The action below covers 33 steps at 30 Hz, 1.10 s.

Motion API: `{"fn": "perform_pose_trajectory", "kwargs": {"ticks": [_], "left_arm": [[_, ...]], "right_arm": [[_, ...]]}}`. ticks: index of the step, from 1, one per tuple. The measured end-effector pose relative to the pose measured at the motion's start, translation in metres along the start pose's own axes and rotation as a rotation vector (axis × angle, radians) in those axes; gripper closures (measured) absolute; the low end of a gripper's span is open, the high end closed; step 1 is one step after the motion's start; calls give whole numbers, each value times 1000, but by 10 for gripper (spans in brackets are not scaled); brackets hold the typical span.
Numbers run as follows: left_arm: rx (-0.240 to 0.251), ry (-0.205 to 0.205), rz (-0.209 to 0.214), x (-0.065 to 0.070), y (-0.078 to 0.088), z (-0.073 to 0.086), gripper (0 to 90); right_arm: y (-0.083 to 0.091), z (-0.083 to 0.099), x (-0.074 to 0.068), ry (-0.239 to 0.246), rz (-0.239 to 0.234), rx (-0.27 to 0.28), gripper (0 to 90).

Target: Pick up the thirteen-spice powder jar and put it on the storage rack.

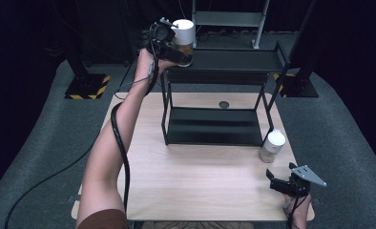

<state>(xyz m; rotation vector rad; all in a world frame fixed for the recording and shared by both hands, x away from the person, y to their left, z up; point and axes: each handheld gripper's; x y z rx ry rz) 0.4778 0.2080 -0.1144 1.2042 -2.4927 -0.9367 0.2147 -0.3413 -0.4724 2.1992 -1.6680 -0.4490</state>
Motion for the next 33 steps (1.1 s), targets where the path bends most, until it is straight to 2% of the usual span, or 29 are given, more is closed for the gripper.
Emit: {"fn": "perform_pose_trajectory", "kwargs": {"ticks": [3,6,8,10,12,17,21,27,33], "left_arm": [[-4,-24,3,2,7,7,32],[-3,-38,10,4,13,22,21],[23,-52,12,7,18,34,23],[26,-63,7,13,22,43,15],[19,-92,2,20,24,51,15],[-6,-123,20,27,22,75,10],[-25,-122,25,32,16,105,0],[-84,-97,28,38,0,165,0],[-133,3,50,42,-22,237,0]], "right_arm": [[0,0,0,2,2,-1,3],[0,-1,0,4,1,-4,3],[0,-1,-1,3,1,-5,3],[0,-1,-1,3,2,-4,3],[0,-1,-1,3,3,-4,3],[0,-1,-1,2,4,-6,3],[0,-1,-1,2,5,-5,3],[0,-1,-2,3,7,-4,3],[-1,-1,-2,5,10,-8,2]]}}
Point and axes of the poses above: each handheld gripper's, and its own axes: y roughly backward along the jaws, z roughly out of its underside, x roughly to its right, and after that the axes turned 6 degrees about -x, right-handed
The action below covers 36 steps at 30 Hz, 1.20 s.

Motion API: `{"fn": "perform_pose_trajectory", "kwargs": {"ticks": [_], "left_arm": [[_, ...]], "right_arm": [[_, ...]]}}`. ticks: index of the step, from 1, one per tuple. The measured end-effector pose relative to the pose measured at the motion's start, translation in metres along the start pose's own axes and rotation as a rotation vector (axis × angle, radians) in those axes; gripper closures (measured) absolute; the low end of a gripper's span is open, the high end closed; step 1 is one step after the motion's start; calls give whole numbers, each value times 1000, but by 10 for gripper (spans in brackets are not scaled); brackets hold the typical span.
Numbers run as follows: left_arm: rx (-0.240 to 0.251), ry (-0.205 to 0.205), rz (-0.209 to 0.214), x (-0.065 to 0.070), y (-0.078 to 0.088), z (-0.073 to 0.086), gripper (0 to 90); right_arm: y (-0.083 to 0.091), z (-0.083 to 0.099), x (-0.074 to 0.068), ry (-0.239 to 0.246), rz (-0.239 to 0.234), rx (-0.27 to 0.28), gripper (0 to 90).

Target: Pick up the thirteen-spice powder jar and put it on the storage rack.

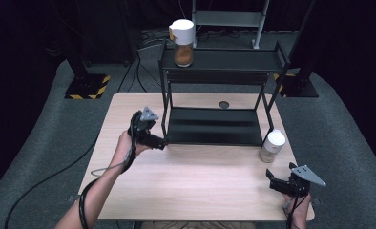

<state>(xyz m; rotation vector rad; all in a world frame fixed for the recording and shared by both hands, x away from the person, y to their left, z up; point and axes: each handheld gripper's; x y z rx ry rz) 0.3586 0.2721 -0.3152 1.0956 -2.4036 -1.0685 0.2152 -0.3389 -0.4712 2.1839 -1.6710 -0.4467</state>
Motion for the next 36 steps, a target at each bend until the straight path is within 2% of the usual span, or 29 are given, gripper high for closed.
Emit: {"fn": "perform_pose_trajectory", "kwargs": {"ticks": [2,5,6,11,14,19,21,36], "left_arm": [[-15,36,14,0,-10,18,0],[-50,77,-14,6,-27,43,0],[-52,105,-15,7,-33,53,0],[-57,168,-36,13,-48,82,0],[-48,189,-54,18,-52,94,0],[-67,196,-76,25,-62,105,0],[-54,189,-107,33,-64,109,0],[-54,185,-102,34,-64,109,0]], "right_arm": [[0,0,0,1,0,0,2],[0,0,0,1,1,0,2],[0,0,0,1,1,0,3],[0,-1,-1,4,2,-6,2],[-1,-2,-1,6,2,-9,3],[-1,-1,-1,4,5,-6,2],[-1,-2,-2,6,6,-8,2],[-1,-3,-5,14,21,-16,2]]}}
Point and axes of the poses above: each handheld gripper's, and its own axes: y roughly backward along the jaws, z roughly out of its underside, x roughly to its right, and after that the axes turned 6 degrees about -x, right-handed
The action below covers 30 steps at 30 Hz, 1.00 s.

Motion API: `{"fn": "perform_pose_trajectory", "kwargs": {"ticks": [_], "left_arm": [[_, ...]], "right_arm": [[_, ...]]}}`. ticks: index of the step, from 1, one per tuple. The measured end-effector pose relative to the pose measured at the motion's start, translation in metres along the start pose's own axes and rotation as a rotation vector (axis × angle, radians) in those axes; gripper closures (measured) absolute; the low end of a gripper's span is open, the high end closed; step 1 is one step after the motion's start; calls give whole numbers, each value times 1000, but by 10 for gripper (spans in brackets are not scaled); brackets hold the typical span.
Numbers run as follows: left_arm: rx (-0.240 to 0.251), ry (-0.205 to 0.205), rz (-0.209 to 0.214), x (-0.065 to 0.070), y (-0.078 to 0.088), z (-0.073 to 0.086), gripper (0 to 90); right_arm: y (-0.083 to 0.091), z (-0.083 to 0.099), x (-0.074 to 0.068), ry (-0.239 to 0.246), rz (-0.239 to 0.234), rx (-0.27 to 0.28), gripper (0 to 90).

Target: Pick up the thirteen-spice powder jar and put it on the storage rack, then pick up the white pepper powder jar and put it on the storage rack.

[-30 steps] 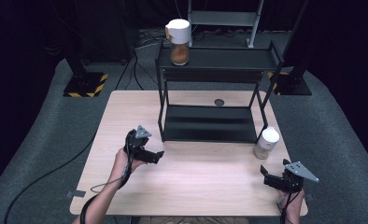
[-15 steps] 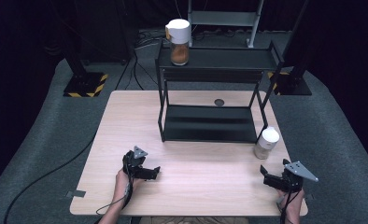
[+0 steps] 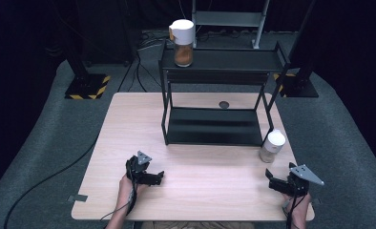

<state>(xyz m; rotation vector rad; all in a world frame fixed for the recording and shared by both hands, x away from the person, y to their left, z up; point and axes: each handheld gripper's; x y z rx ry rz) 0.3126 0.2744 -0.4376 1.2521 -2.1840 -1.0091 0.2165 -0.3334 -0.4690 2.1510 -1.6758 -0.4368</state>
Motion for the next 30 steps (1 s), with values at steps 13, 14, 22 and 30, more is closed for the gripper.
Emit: {"fn": "perform_pose_trajectory", "kwargs": {"ticks": [13,14,22,30], "left_arm": [[2,-3,0,0,0,0,0],[2,-3,0,0,0,0,0],[2,-4,-1,0,0,0,1],[2,-3,-1,0,0,1,1]], "right_arm": [[0,-2,-6,-3,34,-9,0],[0,-2,-10,-4,60,-13,0],[-14,-28,-6,4,40,-14,0],[-49,-56,-6,38,33,-32,0]]}}
Point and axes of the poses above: each handheld gripper's, and its own axes: y roughly backward along the jaws, z roughly out of its underside, x roughly to its right, and after that the axes turned 6 degrees about -x, right-handed
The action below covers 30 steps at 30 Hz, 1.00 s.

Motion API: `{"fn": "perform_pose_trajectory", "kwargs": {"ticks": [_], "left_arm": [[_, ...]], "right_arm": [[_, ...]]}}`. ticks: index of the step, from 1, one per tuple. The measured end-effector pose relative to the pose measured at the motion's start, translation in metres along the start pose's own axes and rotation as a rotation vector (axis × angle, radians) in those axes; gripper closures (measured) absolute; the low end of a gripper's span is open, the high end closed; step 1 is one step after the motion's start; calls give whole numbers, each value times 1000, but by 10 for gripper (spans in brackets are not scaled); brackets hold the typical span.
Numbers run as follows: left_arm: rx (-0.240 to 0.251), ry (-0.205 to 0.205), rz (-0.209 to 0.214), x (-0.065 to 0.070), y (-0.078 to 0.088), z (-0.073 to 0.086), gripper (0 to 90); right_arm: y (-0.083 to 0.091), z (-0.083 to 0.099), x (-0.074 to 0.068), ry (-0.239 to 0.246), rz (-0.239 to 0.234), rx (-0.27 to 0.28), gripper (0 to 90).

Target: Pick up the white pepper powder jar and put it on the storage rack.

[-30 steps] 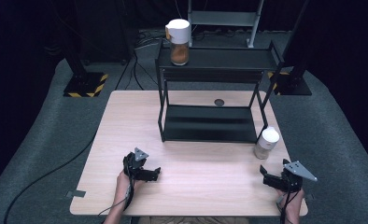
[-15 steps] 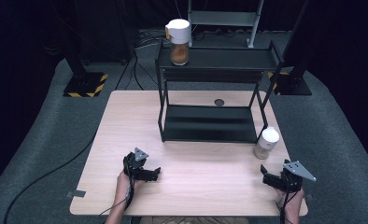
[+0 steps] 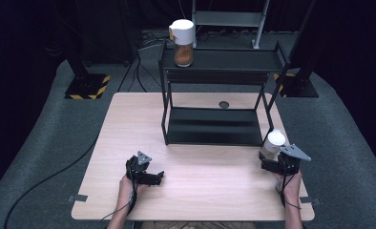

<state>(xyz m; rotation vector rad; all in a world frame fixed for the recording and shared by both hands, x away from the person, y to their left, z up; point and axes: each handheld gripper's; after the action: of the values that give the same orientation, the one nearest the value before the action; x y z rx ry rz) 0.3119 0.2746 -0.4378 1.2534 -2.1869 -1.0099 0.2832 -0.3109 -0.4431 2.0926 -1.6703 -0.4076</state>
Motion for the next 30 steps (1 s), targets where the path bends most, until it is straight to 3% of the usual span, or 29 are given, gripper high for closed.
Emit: {"fn": "perform_pose_trajectory", "kwargs": {"ticks": [6,16,17,19,21,30], "left_arm": [[0,0,0,0,0,0,1],[0,0,0,0,0,0,1],[0,0,0,0,0,0,1],[0,0,0,0,0,0,1],[0,0,0,0,0,0,1],[0,0,0,0,0,0,1]], "right_arm": [[-15,-9,7,-11,-6,-16,0],[-22,-6,13,-27,-27,-15,0],[-22,-5,13,-31,-25,-11,35],[-21,-1,17,-44,-45,3,227],[-21,-1,24,-50,-78,-7,285],[-16,3,25,-52,-90,8,301]]}}
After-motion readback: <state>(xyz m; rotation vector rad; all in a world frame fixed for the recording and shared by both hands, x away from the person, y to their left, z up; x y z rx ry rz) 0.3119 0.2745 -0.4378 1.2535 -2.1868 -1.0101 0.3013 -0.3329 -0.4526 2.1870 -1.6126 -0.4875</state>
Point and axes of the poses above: each handheld gripper's, and its own axes: y roughly backward along the jaws, z roughly out of its underside, x roughly to its right, and after that the axes turned 6 degrees about -x, right-handed
